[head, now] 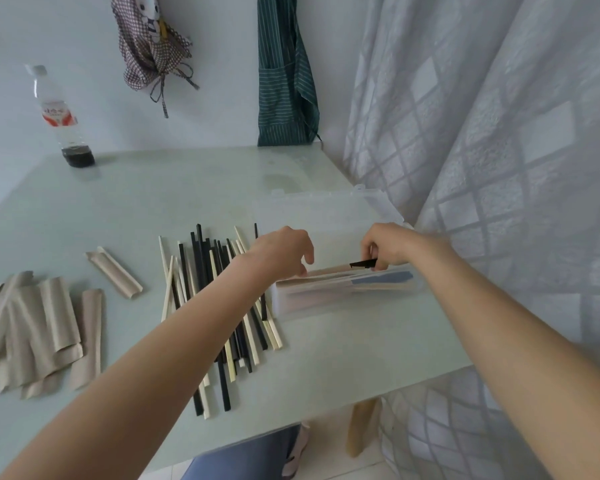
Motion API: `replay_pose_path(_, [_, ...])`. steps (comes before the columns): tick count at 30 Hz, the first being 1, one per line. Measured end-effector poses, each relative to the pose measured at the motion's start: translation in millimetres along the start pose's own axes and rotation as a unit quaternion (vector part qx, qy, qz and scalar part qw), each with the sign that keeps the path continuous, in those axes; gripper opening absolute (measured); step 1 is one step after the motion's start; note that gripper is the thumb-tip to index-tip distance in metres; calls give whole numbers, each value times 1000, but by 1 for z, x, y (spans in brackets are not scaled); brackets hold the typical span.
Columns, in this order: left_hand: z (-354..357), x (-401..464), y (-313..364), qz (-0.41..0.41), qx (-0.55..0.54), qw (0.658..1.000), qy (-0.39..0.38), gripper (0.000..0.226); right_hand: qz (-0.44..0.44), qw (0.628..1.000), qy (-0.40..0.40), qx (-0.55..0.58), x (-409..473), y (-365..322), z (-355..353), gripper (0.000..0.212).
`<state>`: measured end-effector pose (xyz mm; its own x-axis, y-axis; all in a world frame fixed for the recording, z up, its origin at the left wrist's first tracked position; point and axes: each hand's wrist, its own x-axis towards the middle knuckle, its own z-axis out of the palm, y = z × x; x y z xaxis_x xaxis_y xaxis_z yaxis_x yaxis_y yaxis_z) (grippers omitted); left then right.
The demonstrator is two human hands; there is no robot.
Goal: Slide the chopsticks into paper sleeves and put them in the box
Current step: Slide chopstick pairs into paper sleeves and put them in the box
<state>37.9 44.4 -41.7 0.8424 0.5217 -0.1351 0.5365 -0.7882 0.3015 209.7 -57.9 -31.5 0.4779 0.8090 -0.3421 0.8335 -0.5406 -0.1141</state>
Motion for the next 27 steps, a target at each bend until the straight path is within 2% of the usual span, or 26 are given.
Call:
replay_pose_path(5, [4, 3, 1, 6, 26, 1000, -4, 24, 3, 999, -28, 26, 7, -6, 9, 29])
replay_pose_path(9, [4, -2, 0, 19, 2, 1000, -9, 25, -22, 998, 22, 57, 1, -14, 12, 21])
replay_pose_path(11, [1, -10, -3, 37, -49, 998, 22, 24, -51, 993, 74, 74, -6, -25, 10, 18])
replay_pose_path(15, [-12, -35, -17, 52, -117, 983, 134, 32, -115, 974, 164, 109, -27, -61, 3, 18])
replay_pose_path(19, [-24, -63, -51, -36, -151, 964, 218, 33, -159, 944, 246, 153, -40, -106, 4, 22])
replay_pose_path(22, [-28, -87, -83, -122, -146, 952, 241, 32, -191, 925, 275, 181, -49, -146, 12, 26])
replay_pose_path(24, [-26, -103, -105, -160, -136, 948, 238, 31, -208, 922, 269, 186, -51, -172, 23, 29])
replay_pose_path(27, [-13, -119, -130, -179, -100, 957, 203, 26, -205, 937, 227, 169, -46, -202, 48, 30])
